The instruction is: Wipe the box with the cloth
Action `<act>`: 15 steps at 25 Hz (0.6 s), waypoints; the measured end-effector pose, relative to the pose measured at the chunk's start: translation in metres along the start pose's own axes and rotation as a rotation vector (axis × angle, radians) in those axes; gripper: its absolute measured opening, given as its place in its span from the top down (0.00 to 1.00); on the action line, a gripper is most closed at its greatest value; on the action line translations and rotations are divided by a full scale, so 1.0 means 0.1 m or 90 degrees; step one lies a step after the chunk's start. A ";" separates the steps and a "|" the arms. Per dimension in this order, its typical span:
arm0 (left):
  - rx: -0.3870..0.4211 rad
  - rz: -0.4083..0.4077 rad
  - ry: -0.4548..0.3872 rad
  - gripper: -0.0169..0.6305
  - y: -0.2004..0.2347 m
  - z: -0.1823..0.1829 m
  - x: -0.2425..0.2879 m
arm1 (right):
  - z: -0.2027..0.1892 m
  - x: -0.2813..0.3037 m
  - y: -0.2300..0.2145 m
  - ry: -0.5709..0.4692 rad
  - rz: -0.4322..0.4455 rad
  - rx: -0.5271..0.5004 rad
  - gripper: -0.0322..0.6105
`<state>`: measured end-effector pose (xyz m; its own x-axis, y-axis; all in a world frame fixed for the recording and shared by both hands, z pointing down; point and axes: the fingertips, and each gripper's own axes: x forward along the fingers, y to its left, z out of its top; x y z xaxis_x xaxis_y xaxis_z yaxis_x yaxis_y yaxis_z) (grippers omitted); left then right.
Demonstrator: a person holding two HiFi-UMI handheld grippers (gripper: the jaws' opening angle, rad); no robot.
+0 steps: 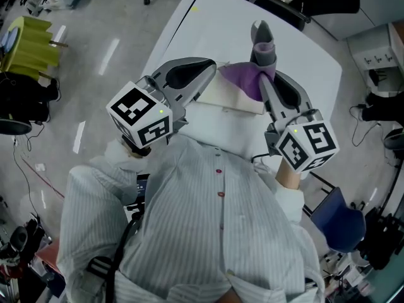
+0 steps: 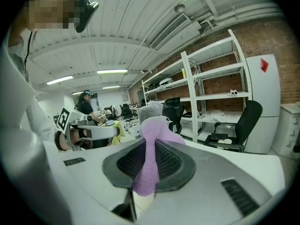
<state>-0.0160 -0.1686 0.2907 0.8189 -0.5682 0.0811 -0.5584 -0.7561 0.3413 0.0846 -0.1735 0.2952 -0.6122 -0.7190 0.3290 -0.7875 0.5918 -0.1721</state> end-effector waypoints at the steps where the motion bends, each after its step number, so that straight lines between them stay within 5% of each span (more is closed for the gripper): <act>1: 0.012 -0.002 0.002 0.95 -0.02 0.01 0.00 | 0.02 -0.01 0.02 -0.007 -0.002 -0.003 0.86; 15: 0.063 -0.046 0.022 0.95 -0.28 0.06 0.10 | 0.10 -0.19 -0.01 -0.026 -0.038 -0.028 0.87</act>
<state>0.0066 -0.1552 0.2769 0.8607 -0.5007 0.0923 -0.5065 -0.8240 0.2539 0.0968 -0.1641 0.2799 -0.5674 -0.7671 0.2992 -0.8194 0.5621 -0.1127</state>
